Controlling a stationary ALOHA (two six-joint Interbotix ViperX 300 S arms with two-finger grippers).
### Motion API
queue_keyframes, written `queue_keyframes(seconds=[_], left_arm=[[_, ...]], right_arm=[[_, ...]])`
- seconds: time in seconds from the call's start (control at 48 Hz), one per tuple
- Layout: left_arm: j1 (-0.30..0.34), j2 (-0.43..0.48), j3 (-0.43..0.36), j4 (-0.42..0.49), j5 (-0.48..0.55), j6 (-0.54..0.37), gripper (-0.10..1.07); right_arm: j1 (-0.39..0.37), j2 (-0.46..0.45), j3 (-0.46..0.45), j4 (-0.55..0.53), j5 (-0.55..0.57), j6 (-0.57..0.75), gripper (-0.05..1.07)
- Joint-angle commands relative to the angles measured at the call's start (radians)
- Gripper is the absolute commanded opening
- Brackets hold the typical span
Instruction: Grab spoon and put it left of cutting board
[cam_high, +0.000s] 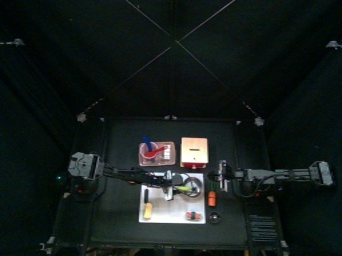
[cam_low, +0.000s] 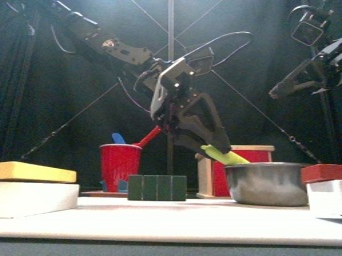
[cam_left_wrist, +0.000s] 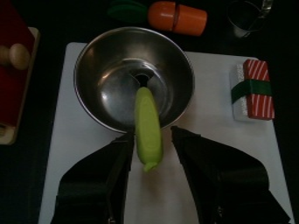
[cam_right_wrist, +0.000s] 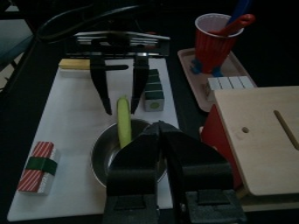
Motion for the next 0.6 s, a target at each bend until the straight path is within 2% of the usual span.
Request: queue_keyframes(seconds=[0.0, 0.146, 0.417, 0.583], left_arm=[[0.008, -0.018, -0.028, 0.003, -0.008, 0.002, 0.78], [0.009, -0.014, -0.028, 0.005, -0.008, 0.002, 0.74], [0.009, -0.011, -0.028, 0.008, 0.002, 0.002, 0.57], [0.011, -0.028, -0.028, 0.008, 0.003, 0.002, 0.56]], right_arm=[[-0.003, 0.005, -0.009, 0.002, -0.005, 0.002, 0.0], [-0.002, 0.005, -0.009, 0.002, -0.006, 0.002, 0.0], [-0.003, 0.005, -0.009, 0.002, -0.006, 0.002, 0.0], [-0.003, 0.003, -0.008, 0.002, -0.005, 0.002, 0.0]])
